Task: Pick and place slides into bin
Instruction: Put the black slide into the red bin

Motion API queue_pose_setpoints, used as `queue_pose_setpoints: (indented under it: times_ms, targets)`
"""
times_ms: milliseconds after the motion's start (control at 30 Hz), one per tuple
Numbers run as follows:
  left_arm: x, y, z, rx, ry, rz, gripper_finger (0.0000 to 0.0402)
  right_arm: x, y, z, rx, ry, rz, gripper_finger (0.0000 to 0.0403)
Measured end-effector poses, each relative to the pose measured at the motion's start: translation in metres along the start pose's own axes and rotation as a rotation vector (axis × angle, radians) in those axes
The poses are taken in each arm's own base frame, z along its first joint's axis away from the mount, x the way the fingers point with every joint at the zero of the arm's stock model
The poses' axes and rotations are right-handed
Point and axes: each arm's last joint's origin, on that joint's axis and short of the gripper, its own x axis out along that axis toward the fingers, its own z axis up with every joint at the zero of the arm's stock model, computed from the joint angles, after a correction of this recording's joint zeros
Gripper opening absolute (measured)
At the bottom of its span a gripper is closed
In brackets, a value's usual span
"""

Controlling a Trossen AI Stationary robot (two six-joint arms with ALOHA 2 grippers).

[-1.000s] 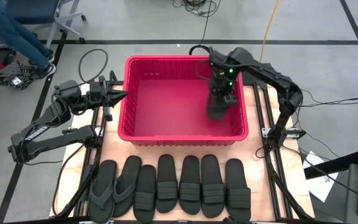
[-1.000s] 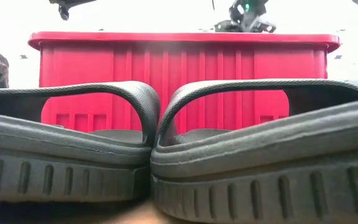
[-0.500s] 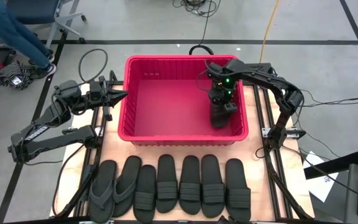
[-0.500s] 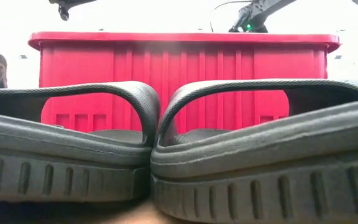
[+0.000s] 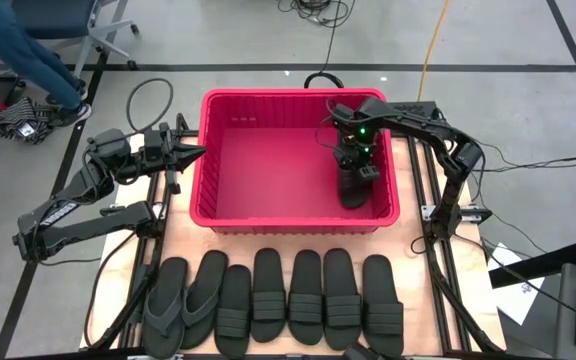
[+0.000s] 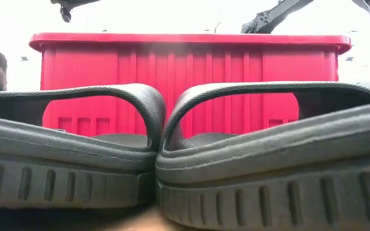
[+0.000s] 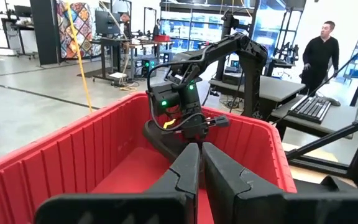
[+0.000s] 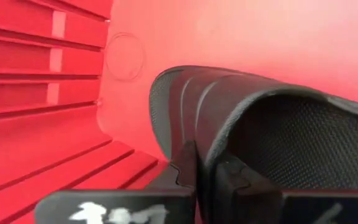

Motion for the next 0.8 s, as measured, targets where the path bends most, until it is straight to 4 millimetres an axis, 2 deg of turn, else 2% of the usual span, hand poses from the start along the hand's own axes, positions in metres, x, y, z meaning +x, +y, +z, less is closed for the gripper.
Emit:
queue_pose_setpoints:
  times_ms: [467,800]
  targets:
    - [0.0,0.0,0.0,-0.001,0.0,0.0,0.0024,-0.003,-0.008,-0.006,0.074,-0.026,-0.028,0.0012]
    - [0.0,0.0,0.0,-0.001,0.001,0.0,0.0024,-0.004,-0.012,-0.005,0.127,0.014,-0.109,0.0119]
